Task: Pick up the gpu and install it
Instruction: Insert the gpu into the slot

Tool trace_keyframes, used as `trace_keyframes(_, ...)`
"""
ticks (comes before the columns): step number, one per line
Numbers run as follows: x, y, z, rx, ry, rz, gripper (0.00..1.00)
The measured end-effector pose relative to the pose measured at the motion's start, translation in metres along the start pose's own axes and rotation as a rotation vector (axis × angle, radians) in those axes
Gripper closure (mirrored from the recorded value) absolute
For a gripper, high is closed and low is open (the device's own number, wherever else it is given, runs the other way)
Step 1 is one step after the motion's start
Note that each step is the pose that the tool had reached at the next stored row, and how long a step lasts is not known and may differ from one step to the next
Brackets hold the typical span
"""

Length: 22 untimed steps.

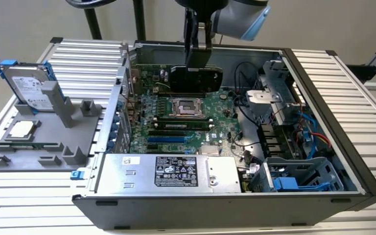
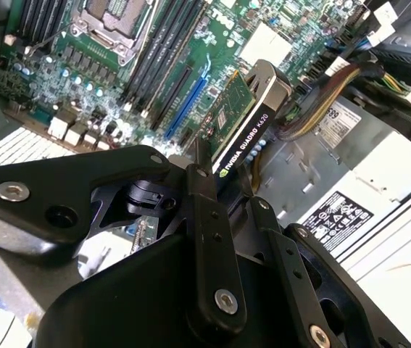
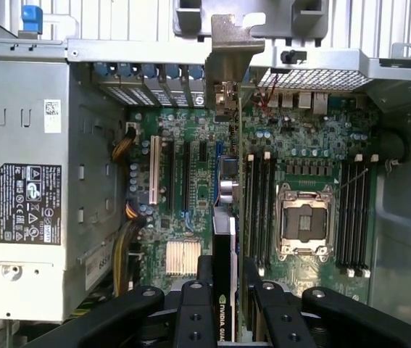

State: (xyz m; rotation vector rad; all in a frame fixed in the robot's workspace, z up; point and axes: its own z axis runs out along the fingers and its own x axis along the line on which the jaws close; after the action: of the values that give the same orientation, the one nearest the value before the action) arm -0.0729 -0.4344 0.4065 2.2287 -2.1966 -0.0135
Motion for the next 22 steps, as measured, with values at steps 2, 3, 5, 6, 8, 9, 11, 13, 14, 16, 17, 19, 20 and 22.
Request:
trace_keyframes(2,0.0000,0.0000,0.0007,0.0000,0.0000,0.000,1.00)
trace_keyframes(3,0.0000,0.0000,0.0010,0.0000,0.0001,0.000,1.00)
trace_keyframes(5,-0.0001,-0.0001,0.0016,0.0000,0.0000,0.002,1.00)
trace_keyframes(6,-0.0001,0.0000,0.0019,0.0000,0.0000,0.004,1.00)
trace_keyframes(8,-0.0002,0.0000,0.0024,0.0000,-0.0001,0.012,1.00)
trace_keyframes(9,-0.0002,0.0000,0.0026,-0.0001,-0.0001,0.016,1.00)
trace_keyframes(11,-0.0002,-0.0001,0.0031,-0.0001,-0.0003,0.026,1.00)
trace_keyframes(13,-0.0003,0.0000,0.0037,-0.0001,-0.0004,0.034,1.00)
trace_keyframes(14,-0.0002,-0.0001,0.0038,-0.0001,-0.0004,0.035,1.00)
trace_keyframes(16,-0.0003,-0.0001,0.0044,-0.0001,-0.0005,0.036,1.00)
trace_keyframes(17,-0.0003,-0.0001,0.0047,-0.0001,-0.0003,0.036,1.00)
trace_keyframes(19,-0.0003,-0.0001,0.0054,-0.0001,0.0001,0.036,1.00)
trace_keyframes(20,-0.0003,-0.0001,0.0057,-0.0001,0.0002,0.036,1.00)
trace_keyframes(22,-0.0003,-0.0001,0.0065,-0.0001,0.0001,0.036,1.00)
